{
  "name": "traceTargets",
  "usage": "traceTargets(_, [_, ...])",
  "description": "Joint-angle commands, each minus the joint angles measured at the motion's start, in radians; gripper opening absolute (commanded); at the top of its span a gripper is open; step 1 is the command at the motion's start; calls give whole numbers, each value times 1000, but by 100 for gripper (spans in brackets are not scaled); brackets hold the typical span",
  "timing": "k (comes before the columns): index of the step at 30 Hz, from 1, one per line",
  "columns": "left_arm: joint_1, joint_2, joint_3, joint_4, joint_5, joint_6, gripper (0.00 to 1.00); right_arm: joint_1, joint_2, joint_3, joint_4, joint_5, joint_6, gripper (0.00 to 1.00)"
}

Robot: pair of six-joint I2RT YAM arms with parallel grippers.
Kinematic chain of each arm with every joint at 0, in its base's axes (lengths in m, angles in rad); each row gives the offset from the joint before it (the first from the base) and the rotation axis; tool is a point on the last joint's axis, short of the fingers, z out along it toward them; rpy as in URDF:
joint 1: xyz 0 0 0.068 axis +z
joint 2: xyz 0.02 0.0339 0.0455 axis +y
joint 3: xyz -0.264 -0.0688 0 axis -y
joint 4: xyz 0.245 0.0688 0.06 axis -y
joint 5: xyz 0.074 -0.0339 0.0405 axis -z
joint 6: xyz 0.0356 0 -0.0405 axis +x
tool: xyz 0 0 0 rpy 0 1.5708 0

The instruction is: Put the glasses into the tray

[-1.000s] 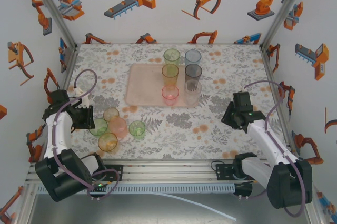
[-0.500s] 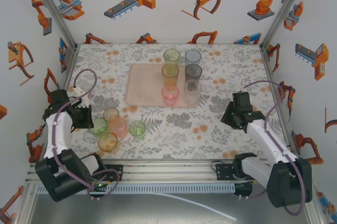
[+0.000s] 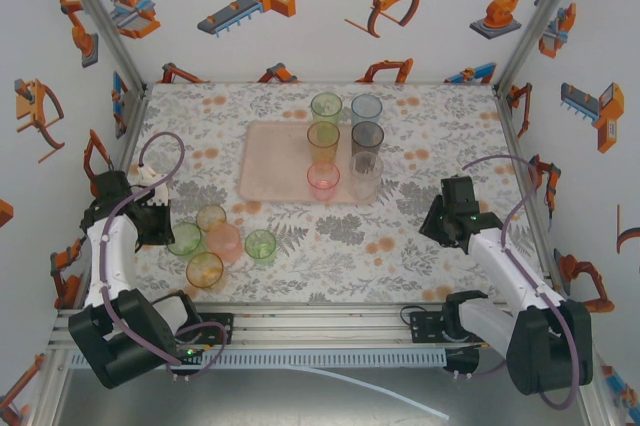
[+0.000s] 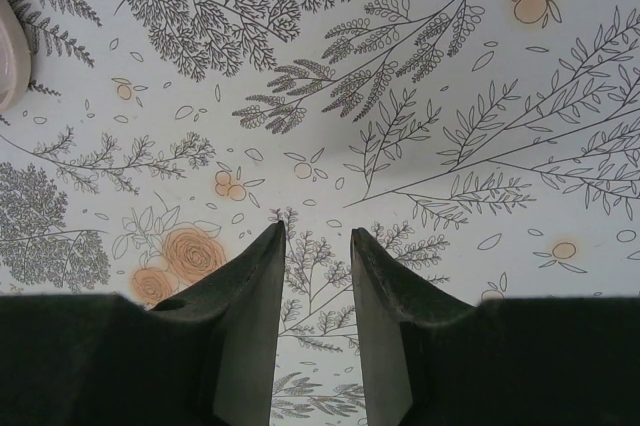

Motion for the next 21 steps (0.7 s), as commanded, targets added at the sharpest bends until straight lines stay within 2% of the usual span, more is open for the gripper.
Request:
traceTargets(1, [6, -23, 14, -42, 7, 20, 8, -8, 8, -8, 17, -1, 0, 34])
traceTargets(14, [7, -52, 98, -168, -17, 98, 7, -9, 23, 1, 27, -4, -3, 34])
traceTargets(21, [7, -40, 172, -204, -25, 89, 8, -9, 31, 3, 35, -7, -3, 34])
